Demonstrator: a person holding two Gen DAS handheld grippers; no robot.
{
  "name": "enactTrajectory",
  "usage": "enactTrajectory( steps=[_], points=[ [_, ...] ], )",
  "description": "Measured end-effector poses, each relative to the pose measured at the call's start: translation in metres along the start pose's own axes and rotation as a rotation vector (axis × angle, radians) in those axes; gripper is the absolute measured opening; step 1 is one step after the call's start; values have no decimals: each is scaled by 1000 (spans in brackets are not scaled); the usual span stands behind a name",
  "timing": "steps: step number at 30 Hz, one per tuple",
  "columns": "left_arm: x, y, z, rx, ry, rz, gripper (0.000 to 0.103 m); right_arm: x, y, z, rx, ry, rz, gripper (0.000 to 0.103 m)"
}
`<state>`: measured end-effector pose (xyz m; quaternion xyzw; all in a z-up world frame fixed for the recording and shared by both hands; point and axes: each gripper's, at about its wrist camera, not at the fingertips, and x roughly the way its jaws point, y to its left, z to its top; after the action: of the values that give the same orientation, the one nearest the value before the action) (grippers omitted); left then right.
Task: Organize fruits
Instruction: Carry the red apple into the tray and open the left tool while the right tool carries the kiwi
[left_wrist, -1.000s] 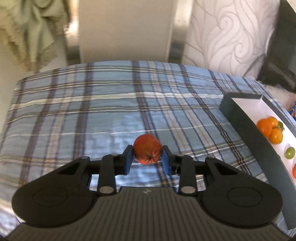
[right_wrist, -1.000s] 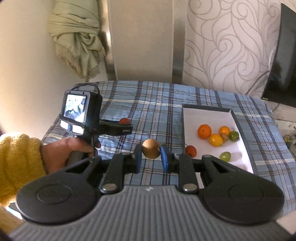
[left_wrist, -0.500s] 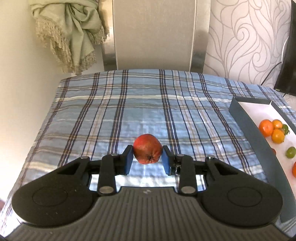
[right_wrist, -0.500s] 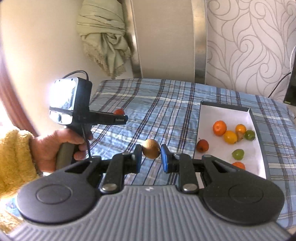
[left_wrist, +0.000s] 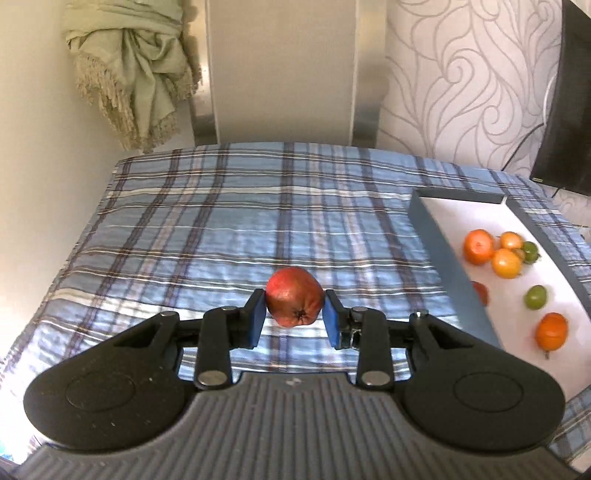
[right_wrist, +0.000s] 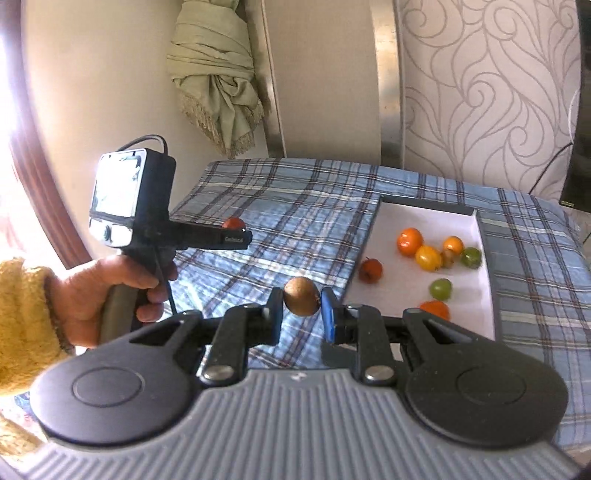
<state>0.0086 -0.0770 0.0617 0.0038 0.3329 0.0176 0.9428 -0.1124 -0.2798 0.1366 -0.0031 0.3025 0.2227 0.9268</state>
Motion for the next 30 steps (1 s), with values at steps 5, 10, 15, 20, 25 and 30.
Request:
enactTrajectory(
  steps=[5, 10, 15, 20, 25, 30],
  points=[
    [-8, -27, 5, 25, -20, -16, 38, -17, -17, -5, 11, -30, -12, 24],
    [-14, -51, 13, 52, -45, -39, 38, -29, -27, -9, 18, -52, -21, 24],
    [-16, -74, 24, 79, -66, -78, 38, -42, -34, -10, 18, -89, -47, 24],
    [-12, -100, 32, 112, -74, -135, 38, -55, -39, -12, 27, -107, -88, 24],
    [-1, -121, 36, 137, -60, -192, 38, -62, -41, -14, 37, -107, -133, 24],
    [16, -137, 38, 172, -33, -238, 38, -68, -42, -16, 60, -108, -188, 24]
  ],
)
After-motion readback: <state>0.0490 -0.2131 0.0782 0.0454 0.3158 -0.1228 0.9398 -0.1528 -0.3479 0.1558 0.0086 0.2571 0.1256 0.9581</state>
